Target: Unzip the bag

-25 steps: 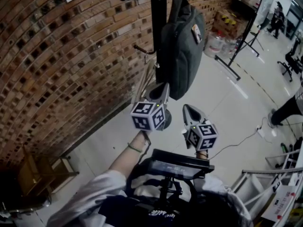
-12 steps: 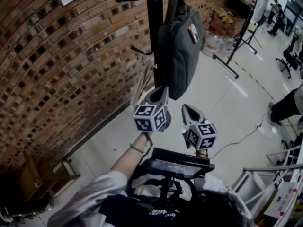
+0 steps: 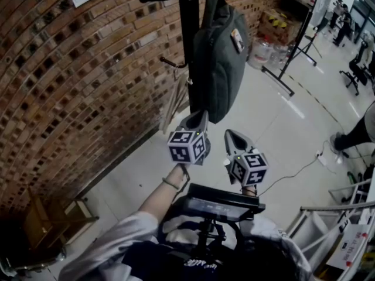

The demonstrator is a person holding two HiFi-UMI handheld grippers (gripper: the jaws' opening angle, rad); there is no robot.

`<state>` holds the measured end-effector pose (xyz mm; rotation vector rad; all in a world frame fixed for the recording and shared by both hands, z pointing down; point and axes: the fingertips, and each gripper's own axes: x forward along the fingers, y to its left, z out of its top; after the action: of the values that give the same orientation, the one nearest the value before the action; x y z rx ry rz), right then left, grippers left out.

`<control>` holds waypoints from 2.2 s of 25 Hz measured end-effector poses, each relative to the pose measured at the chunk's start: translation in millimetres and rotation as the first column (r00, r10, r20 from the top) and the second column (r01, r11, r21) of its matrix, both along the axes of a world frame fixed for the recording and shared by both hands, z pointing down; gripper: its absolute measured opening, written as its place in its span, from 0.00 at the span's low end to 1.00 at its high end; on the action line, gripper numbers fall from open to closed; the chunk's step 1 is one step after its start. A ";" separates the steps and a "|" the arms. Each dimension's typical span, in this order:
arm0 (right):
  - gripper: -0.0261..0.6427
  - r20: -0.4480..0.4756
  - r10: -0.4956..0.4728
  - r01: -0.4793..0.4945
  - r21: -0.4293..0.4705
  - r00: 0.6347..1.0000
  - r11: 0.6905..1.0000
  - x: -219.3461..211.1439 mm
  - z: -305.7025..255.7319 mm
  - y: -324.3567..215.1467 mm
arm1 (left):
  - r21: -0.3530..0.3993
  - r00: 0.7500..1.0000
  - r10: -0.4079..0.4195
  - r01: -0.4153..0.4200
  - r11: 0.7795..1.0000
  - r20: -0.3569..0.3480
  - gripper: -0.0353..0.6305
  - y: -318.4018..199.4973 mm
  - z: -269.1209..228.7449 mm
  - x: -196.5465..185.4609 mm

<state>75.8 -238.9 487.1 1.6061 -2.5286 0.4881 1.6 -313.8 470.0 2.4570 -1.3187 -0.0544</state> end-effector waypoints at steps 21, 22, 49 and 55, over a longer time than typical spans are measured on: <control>0.03 0.015 0.034 -0.034 -0.013 0.999 0.999 10.0 1.6 -6.1 | 0.058 0.995 0.015 -0.021 0.998 0.099 0.07 12.3 -10.4 -8.2; 0.03 0.017 0.030 -0.029 -0.013 0.999 0.999 9.1 1.4 -5.9 | 0.049 0.995 0.017 -0.022 0.999 0.099 0.07 15.1 -8.8 -10.5; 0.03 -0.018 -0.065 0.065 0.053 0.998 0.996 -20.2 -19.8 4.1 | 0.003 0.997 0.002 -0.003 1.000 0.078 0.07 47.6 2.4 -30.4; 0.03 -0.017 -0.058 0.059 0.052 0.998 0.997 -21.9 -19.3 3.9 | 0.008 0.996 0.011 -0.012 1.000 0.087 0.07 46.3 1.0 -30.8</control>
<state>53.8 -235.0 467.8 1.5414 -2.5900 0.4047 -29.2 -267.4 471.1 2.4996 -1.3428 0.0502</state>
